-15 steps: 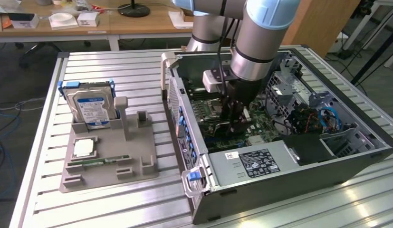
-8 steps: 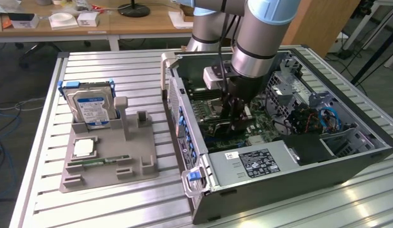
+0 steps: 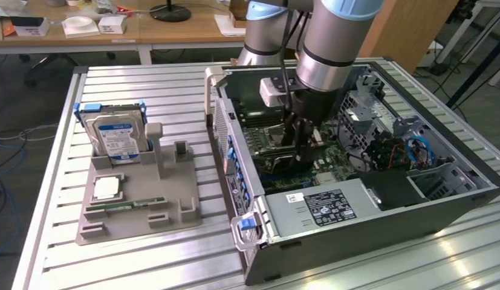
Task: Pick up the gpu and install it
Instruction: 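Insert the gpu into the slot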
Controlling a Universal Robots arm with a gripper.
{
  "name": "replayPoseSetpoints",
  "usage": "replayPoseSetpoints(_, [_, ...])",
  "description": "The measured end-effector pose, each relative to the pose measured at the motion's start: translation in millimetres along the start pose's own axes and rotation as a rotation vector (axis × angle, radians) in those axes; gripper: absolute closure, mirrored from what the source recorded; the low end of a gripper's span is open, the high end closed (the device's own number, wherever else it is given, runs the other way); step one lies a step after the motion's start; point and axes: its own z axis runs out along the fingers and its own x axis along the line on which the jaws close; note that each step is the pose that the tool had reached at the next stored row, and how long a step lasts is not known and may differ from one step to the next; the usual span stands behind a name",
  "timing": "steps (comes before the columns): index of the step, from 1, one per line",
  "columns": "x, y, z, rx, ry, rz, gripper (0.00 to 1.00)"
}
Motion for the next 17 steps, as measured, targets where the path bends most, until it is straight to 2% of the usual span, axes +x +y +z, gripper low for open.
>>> replayPoseSetpoints(8, [0.0, 0.0, -0.9, 0.0000, -0.0002, 0.000, 0.45])
replayPoseSetpoints(9, [0.0, 0.0, -1.0, 0.0000, -0.0002, 0.000, 0.51])
replayPoseSetpoints(10, [0.0, 0.0, -1.1, 0.0000, -0.0001, 0.000, 0.51])
replayPoseSetpoints(13, [0.0, 0.0, -1.3, 0.0000, -0.0001, 0.000, 0.69])
replayPoseSetpoints(14, [0.0, 0.0, -1.3, 0.0000, -0.0002, 0.000, 0.69])
replayPoseSetpoints(17, [0.0, 0.0, -1.5, 0.0000, -0.0001, 0.000, 0.86])
